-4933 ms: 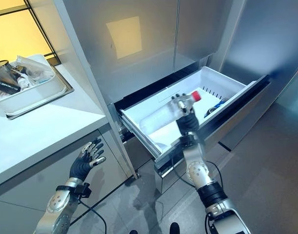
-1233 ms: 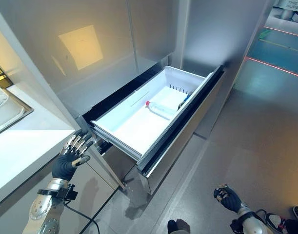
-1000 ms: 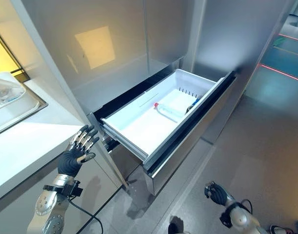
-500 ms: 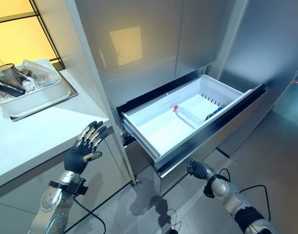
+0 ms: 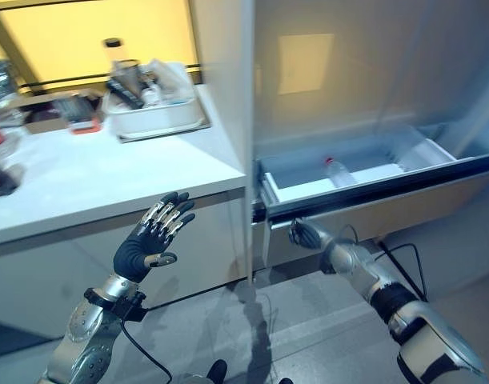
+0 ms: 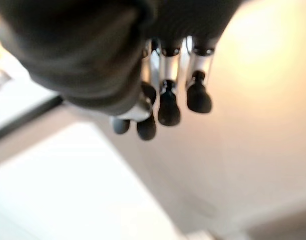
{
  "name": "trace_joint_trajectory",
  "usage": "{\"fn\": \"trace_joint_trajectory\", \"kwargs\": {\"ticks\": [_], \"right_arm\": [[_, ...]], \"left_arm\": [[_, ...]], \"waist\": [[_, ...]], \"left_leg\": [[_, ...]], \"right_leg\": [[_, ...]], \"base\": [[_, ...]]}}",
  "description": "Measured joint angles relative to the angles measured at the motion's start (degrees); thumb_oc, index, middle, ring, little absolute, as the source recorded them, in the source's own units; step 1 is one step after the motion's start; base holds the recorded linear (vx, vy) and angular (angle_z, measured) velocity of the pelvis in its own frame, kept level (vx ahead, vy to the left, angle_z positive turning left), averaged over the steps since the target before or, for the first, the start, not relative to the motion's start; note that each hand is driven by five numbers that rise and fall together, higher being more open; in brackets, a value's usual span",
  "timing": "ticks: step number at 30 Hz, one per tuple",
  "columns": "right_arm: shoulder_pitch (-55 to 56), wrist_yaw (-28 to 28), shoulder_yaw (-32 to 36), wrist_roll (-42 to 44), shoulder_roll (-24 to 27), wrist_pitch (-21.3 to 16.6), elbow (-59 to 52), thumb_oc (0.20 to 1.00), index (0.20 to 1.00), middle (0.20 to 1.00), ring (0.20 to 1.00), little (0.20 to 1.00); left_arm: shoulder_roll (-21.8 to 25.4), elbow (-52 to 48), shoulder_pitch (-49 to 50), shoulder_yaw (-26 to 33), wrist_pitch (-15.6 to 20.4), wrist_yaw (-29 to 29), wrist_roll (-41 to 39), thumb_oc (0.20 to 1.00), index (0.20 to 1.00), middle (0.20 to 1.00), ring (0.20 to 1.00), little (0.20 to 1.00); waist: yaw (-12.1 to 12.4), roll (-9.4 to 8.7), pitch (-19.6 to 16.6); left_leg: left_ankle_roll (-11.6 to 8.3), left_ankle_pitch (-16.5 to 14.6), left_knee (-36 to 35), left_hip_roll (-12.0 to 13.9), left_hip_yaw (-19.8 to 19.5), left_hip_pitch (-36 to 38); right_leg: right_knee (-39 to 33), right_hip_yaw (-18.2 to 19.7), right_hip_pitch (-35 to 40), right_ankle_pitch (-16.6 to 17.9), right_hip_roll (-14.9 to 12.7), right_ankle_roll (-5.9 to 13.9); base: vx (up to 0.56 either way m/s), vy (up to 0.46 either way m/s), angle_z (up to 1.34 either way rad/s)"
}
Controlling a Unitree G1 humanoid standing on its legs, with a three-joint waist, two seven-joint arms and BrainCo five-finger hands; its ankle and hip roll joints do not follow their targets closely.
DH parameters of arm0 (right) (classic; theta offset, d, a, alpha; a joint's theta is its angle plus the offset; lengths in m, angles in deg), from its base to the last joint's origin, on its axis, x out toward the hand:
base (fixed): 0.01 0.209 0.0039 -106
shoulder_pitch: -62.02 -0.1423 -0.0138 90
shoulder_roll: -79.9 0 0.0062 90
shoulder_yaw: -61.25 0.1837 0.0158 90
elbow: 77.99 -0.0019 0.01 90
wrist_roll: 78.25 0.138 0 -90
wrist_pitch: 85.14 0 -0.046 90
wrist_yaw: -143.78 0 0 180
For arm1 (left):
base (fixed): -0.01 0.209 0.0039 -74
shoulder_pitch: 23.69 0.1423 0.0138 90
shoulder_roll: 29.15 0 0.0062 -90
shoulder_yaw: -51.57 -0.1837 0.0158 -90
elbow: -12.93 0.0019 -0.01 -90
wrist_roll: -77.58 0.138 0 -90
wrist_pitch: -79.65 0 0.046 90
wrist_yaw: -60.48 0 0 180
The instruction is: Take the drinks into the refrigerator
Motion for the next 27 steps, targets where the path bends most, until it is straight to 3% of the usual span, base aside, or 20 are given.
{"fn": "trace_joint_trajectory", "kwargs": {"ticks": [3, 5, 11, 15, 21, 24, 26, 27], "right_arm": [[-8.5, 1.7, 0.0, 1.9, -2.7, -0.3, -3.4, 0.2, 0.2, 0.2, 0.2, 0.2], [-12.4, 2.3, 0.0, 3.1, -4.9, -2.4, -8.6, 0.2, 0.2, 0.2, 0.2, 0.2], [-9.5, 2.4, 1.2, 5.1, -6.4, -3.4, -11.5, 0.2, 0.2, 0.2, 0.2, 0.2], [2.5, 1.8, 5.4, 6.0, -7.0, -3.4, -14.3, 0.2, 0.2, 0.2, 0.2, 0.2], [28.0, 1.9, 19.0, 10.6, -8.5, -3.7, -16.7, 0.2, 0.2, 0.2, 0.2, 0.2], [37.4, 1.5, 21.5, 10.7, -8.7, -3.5, -15.8, 0.2, 0.2, 0.2, 0.2, 0.2], [40.8, 1.3, 21.8, 11.2, -8.1, -3.5, -14.7, 1.0, 1.0, 1.0, 1.0, 1.0], [43.2, 1.0, 23.7, 11.7, -8.4, -4.0, -14.0, 1.0, 1.0, 1.0, 1.0, 1.0]], "left_arm": [[0.4, -0.1, -1.1, -0.7, 0.0, 0.2, -1.4, 1.0, 1.0, 1.0, 1.0, 1.0], [0.4, -0.2, -1.4, -1.2, 0.0, 0.1, -1.4, 1.0, 1.0, 1.0, 1.0, 1.0], [0.5, -0.2, -3.3, -2.0, 0.1, -0.2, -1.4, 1.0, 1.0, 1.0, 1.0, 1.0], [0.6, -0.2, -3.3, -1.9, 0.1, -0.7, -1.3, 1.0, 1.0, 1.0, 1.0, 1.0], [0.3, -0.2, -1.4, 0.8, 1.1, -2.5, 0.6, 1.0, 1.0, 1.0, 1.0, 1.0], [-0.1, -0.2, 0.4, 2.9, 1.5, -3.2, 2.5, 1.0, 1.0, 1.0, 1.0, 1.0], [-0.2, 0.0, 0.7, 4.0, 1.9, -3.6, 3.9, 1.0, 1.0, 1.0, 1.0, 1.0], [-0.2, 0.1, 0.9, 4.4, 2.3, -3.6, 5.6, 1.0, 1.0, 1.0, 1.0, 1.0]], "waist": [[1.9, -0.23, 0.3], [3.1, -0.86, 0.4], [3.4, -2.56, 1.1], [3.1, -3.34, 1.4], [-1.5, -3.39, 2.2], [-4.0, -3.14, 2.3], [-7.1, -2.84, 2.5], [-7.9, -2.53, 2.5]], "left_leg": [[-0.24, 0.1, 0.5, -0.3, -1.5, -0.2], [-0.57, 0.3, 0.5, -0.7, -2.2, -0.1], [0.66, 0.8, 0.4, -1.9, 0.6, 0.1], [1.49, 0.3, 0.4, -2.5, 2.8, 1.1], [2.36, -0.3, 0.1, -2.6, 5.4, 2.2], [2.55, -0.6, -0.6, -2.3, 7.3, 3.3], [2.57, -0.6, -0.9, -2.1, 7.7, 3.9], [2.58, -0.6, -1.3, -1.8, 8.4, 4.5]], "right_leg": [[0.0, -2.1, 0.4, -0.6, -0.1, 0.2], [0.0, -2.1, 0.9, -1.2, -0.6, 0.82], [1.5, -0.7, 0.9, -2.1, -2.4, 1.96], [1.7, 1.2, 1.1, -2.3, -3.2, 2.46], [0.8, 3.1, 1.5, -2.0, -3.6, 2.97], [0.1, 5.0, 1.8, -1.7, -3.4, 2.97], [0.0, 5.9, 1.8, -1.3, -3.0, 2.9], [0.0, 6.3, 1.7, -1.3, -3.1, 2.85]], "base": [[0.04, -0.019, 0.38], [0.02, -0.001, 0.23], [0.01, 0.02, 0.08], [-0.01, 0.038, -0.2], [-0.01, 0.049, -0.18], [0.0, 0.023, -0.36], [0.0, 0.024, -0.3], [-0.01, 0.016, -0.2]]}}
